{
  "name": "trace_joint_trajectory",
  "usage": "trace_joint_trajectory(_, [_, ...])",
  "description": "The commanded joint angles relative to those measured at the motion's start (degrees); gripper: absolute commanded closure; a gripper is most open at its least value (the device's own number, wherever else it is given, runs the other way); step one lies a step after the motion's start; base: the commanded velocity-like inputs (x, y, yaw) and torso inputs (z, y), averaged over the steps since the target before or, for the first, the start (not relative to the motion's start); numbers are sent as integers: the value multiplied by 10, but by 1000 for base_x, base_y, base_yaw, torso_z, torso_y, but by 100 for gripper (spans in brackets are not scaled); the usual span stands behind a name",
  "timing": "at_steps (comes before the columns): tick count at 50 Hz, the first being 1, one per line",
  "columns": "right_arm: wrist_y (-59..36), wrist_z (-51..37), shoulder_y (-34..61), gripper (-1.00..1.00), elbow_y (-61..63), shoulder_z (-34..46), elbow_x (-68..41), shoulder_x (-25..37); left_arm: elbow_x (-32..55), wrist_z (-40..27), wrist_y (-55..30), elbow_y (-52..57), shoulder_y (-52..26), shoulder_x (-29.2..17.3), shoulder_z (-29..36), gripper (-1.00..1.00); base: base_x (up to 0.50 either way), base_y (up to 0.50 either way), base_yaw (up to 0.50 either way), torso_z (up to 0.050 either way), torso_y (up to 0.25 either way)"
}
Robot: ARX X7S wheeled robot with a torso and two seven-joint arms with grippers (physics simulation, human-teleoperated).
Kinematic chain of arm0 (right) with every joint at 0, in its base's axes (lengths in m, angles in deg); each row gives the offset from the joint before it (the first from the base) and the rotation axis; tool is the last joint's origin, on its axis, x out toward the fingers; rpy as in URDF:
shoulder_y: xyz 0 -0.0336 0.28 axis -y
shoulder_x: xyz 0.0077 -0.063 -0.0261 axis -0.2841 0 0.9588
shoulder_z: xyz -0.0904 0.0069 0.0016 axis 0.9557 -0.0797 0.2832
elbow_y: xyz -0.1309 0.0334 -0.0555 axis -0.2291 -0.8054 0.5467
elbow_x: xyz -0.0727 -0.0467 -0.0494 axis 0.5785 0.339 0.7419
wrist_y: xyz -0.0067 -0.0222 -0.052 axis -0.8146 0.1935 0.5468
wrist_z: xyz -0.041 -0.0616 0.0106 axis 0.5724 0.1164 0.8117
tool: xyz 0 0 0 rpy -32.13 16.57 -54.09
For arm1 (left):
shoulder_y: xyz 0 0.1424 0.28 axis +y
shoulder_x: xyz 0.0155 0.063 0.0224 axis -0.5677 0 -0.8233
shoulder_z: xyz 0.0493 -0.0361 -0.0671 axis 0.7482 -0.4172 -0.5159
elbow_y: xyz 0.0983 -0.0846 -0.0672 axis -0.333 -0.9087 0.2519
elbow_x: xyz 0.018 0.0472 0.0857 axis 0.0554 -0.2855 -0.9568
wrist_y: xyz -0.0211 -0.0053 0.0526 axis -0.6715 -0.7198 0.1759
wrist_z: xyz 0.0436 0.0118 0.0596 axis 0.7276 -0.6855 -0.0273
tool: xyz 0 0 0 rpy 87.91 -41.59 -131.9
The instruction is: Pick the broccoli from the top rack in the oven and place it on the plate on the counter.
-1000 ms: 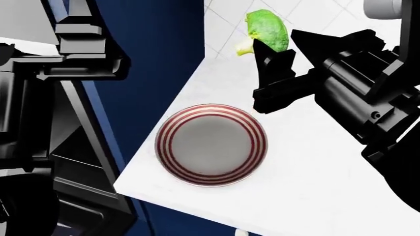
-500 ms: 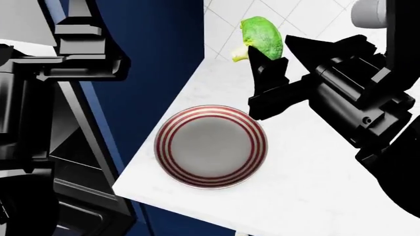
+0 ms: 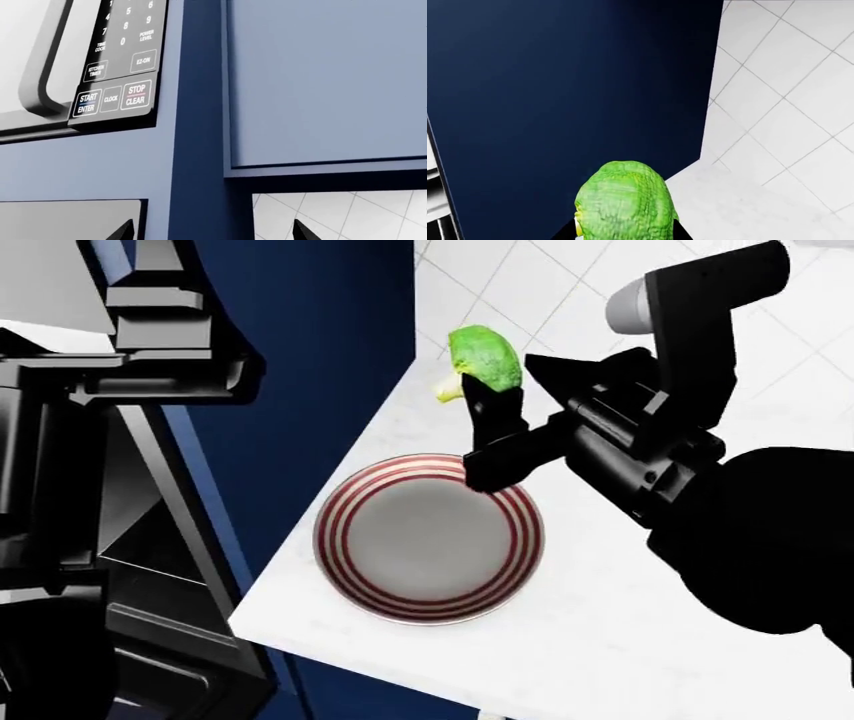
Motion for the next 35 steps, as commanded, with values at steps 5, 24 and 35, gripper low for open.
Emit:
trace_joint_trajectory(5, [11,65,-22,100,-40,33,78,-30,12,-10,-3,3,-10,-2,2,-100,0,0,0,0,2])
trace_joint_trajectory(24, [32,84,-82,100,-52,53,101,-34,8,-10,2,1,-8,-4,9,-100,0,0,0,0,0])
trace_joint_trajectory(35, [37,86,-110,100,-48,58,103,-28,1,-8,7,-2,-5,-3,14,-100,0,0,0,0,0])
